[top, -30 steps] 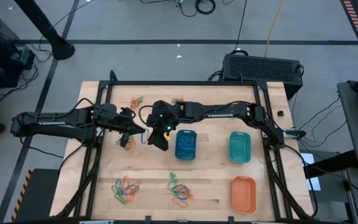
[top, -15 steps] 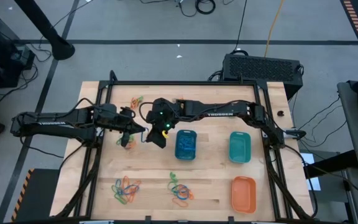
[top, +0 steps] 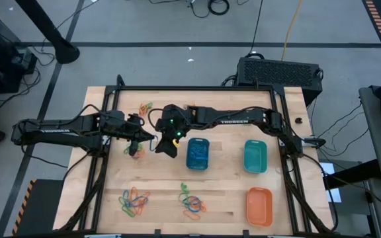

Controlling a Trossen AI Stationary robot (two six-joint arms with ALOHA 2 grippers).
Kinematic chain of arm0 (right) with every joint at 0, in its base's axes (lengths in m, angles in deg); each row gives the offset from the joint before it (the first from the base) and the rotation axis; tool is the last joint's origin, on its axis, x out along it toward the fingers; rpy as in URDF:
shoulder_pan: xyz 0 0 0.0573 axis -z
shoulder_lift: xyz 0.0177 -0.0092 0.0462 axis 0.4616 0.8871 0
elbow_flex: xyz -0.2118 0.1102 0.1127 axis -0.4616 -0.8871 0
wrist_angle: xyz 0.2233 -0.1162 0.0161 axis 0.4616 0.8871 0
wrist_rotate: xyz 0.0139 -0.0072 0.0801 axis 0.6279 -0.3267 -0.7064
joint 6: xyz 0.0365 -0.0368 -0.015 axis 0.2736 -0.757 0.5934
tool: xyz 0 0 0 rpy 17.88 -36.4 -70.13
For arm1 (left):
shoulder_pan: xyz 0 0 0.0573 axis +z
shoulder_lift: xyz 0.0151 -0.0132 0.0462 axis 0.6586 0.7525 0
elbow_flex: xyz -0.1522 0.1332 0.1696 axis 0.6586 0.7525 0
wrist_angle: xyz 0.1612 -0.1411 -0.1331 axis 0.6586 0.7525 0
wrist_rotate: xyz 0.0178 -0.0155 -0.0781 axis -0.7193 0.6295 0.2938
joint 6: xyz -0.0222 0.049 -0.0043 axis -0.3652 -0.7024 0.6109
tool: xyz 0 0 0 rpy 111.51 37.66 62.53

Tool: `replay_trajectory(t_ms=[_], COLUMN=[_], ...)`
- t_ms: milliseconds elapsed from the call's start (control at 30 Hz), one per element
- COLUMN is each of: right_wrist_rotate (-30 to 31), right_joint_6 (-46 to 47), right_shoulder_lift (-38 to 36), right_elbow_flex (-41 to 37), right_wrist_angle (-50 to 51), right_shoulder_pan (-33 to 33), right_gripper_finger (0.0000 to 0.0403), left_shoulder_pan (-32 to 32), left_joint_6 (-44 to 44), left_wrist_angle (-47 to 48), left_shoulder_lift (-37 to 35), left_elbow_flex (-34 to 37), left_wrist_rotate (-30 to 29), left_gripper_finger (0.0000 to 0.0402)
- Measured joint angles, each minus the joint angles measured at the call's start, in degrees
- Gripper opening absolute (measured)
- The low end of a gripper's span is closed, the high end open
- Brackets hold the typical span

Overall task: Sort rubber bands into baskets
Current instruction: Put the blue rubberband into the blue bin

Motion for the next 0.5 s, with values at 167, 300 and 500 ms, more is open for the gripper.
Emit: replay_trajectory(t_ms=[167, 300, 500], right_wrist_rotate=[4.7, 6.4, 7.0], right_joint_6=[2.0, 3.0, 4.4], right_shoulder_lift=[0.0, 0.0, 0.0], right_elbow_flex=[0.0, 0.0, 0.0], right_wrist_angle=[-0.2, -0.4, 0.5], right_shoulder_pan=[0.0, 0.1, 0.1], right_gripper_finger=[0.0080, 0.0080, 0.0080], left_shoulder_pan=[0.0, 0.0, -0.7], left_joint_6=[0.0, 1.4, 1.5], left_wrist_angle=[0.0, 0.0, 0.0], left_shoulder_lift=[0.0, 0.0, 0.0], left_elbow_flex=[0.0, 0.0, 0.0], left_wrist_rotate=[-0.1, -0.1, -0.1], left_gripper_finger=[0.0001, 0.0001, 0.0001])
